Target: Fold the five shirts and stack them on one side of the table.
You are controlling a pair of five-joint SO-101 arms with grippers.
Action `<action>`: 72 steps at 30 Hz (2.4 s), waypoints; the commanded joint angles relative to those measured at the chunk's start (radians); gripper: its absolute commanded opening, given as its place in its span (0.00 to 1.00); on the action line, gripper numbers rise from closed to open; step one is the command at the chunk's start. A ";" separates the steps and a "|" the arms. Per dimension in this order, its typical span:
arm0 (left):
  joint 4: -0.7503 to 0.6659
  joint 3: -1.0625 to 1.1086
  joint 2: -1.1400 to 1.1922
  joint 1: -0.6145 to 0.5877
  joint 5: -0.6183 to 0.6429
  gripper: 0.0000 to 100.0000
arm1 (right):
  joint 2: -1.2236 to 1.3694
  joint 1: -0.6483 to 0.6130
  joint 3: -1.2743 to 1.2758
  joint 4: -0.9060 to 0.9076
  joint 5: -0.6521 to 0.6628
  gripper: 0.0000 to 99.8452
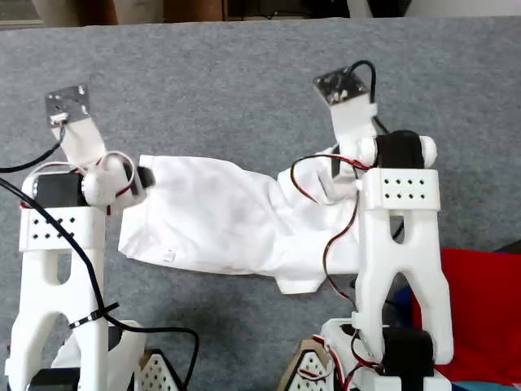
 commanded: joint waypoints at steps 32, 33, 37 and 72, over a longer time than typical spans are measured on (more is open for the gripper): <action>-0.087 -0.807 1.256 0.126 0.138 0.02 | 1.285 0.007 -1.144 0.066 -0.224 0.01; -0.068 -0.853 1.285 0.126 0.138 0.02 | 1.320 0.021 -1.202 0.068 -0.226 0.01; 0.077 -1.108 1.422 0.106 0.137 0.02 | 1.452 0.071 -1.423 0.077 -0.222 0.01; 0.480 -1.745 1.454 0.002 -0.005 0.02 | 1.082 0.035 -1.518 0.327 -0.133 0.01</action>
